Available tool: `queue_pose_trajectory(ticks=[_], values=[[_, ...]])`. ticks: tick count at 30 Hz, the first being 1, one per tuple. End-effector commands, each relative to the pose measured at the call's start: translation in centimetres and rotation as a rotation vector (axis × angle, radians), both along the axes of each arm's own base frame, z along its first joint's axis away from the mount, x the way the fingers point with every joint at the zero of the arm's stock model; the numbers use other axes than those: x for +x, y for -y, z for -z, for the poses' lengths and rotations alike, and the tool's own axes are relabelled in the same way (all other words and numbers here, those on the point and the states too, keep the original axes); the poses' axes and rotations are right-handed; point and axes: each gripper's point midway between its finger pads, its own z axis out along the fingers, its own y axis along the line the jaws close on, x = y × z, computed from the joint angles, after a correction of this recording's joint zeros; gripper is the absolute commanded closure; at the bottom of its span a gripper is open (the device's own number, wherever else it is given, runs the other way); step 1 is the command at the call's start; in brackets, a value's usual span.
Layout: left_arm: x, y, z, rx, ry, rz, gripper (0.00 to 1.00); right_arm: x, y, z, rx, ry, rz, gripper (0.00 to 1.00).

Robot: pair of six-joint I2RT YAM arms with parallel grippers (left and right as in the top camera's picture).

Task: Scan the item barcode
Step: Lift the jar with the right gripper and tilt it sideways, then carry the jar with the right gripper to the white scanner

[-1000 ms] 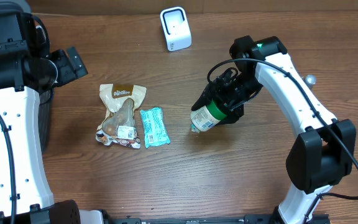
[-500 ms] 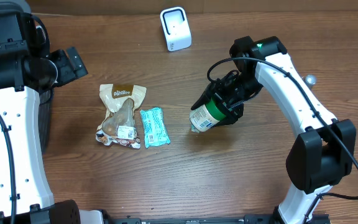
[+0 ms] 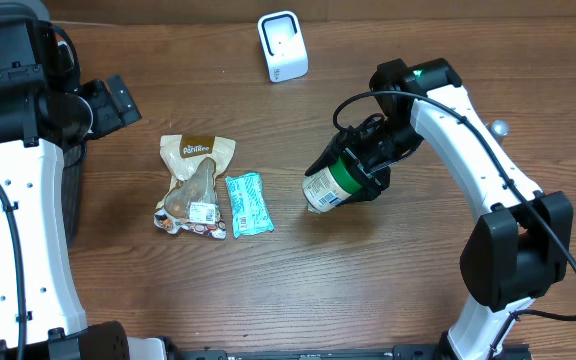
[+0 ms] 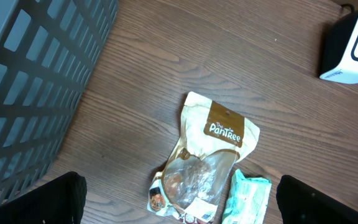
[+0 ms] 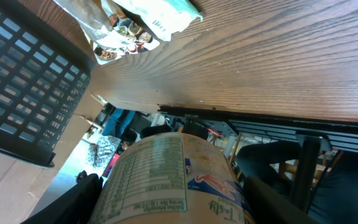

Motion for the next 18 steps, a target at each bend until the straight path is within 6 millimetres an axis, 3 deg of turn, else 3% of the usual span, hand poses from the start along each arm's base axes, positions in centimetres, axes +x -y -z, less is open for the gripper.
queue_pose_trajectory(ticks=[1,13,15,18], values=[[0.1,-0.1,-0.1,0.006,0.003,0.009,0.0,0.1,-0.6,-1.9,0.051,0.037,0.006,0.38],[0.1,-0.1,-0.1,0.006,0.003,0.008,0.01,0.5,-0.6,-1.7,0.047,0.057,0.006,0.38],[0.1,0.1,-0.1,0.006,0.003,0.013,0.0,1.0,-0.2,-1.0,0.007,0.099,-0.002,0.38],[0.1,0.2,-0.1,0.006,0.003,0.015,0.0,3.8,2.0,1.6,-0.174,0.265,-0.023,0.38]])
